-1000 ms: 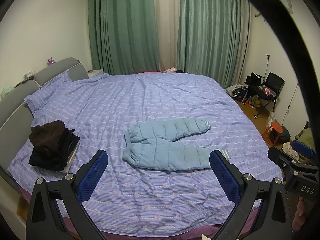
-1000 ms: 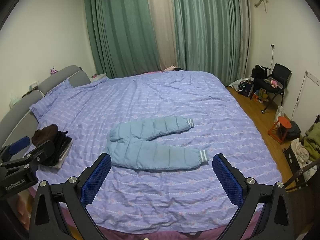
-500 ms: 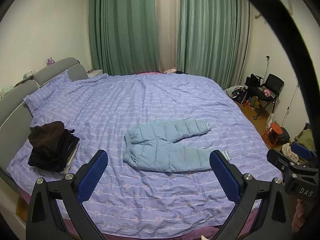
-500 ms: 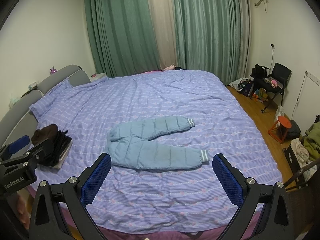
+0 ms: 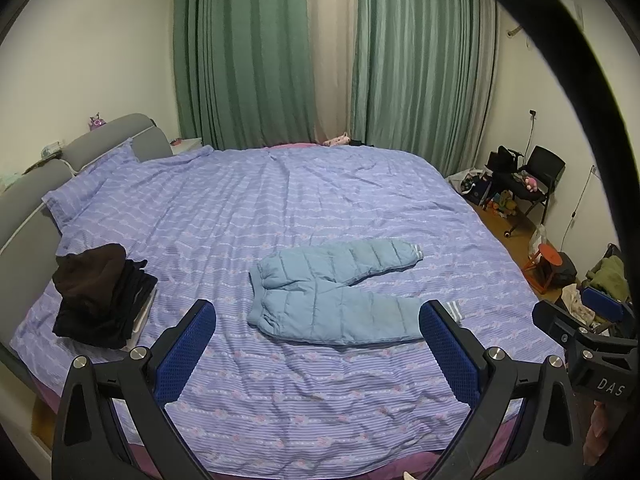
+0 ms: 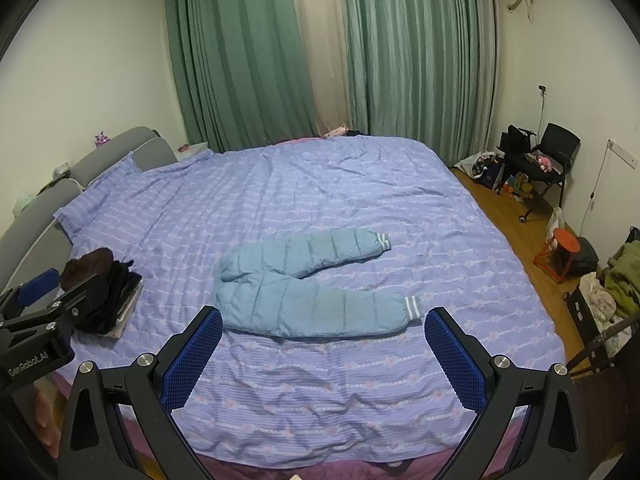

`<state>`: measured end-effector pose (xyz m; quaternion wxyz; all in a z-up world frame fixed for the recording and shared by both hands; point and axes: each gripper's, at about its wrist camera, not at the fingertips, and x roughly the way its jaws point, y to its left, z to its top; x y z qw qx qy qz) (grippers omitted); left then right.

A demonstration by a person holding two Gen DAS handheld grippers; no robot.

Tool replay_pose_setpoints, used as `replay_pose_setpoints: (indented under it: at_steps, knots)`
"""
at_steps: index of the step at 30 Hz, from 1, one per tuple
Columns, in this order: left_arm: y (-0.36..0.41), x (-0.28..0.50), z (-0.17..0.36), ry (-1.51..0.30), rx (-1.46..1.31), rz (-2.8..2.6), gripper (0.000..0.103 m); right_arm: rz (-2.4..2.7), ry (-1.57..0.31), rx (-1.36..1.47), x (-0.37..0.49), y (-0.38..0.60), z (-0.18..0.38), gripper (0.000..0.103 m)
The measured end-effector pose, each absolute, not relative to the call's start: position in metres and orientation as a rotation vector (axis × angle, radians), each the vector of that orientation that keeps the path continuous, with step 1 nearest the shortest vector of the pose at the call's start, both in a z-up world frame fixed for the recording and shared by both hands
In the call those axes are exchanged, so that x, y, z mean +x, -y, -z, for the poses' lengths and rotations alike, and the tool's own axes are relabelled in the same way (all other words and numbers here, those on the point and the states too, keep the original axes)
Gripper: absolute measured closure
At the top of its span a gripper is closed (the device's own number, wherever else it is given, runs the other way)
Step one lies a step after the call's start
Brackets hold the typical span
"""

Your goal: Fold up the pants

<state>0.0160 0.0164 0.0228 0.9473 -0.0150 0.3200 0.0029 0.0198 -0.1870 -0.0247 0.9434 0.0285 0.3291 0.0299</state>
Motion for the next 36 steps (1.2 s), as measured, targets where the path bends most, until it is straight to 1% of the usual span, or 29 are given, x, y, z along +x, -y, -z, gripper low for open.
replay_pose_setpoints:
  at_steps: [6, 17, 27, 31, 36]
  knots:
    - [-0.031, 0.013, -0.012, -0.62, -0.001, -0.022, 0.0, -0.035, -0.683, 0.065, 0.02, 0.176, 0.032, 0.001]
    - [-0.069, 0.018, 0.024, -0.596, 0.038, -0.033, 0.0, 0.038, -0.747, 0.062, 0.036, 0.148, 0.064, 0.001]
    - [-0.093, 0.05, 0.046, -0.644, -0.028, -0.068, 0.0, 0.025, -0.731, 0.042, 0.062, 0.133, 0.073, 0.001]
    - [-0.096, 0.069, 0.064, -0.676, -0.073, -0.082, 0.0, 0.011, -0.746, 0.074, 0.084, 0.139, 0.09, 0.001]
    - [-0.098, 0.108, 0.105, -0.767, -0.108, -0.118, 0.0, -0.014, -0.796, 0.132, 0.125, 0.144, 0.133, 0.001]
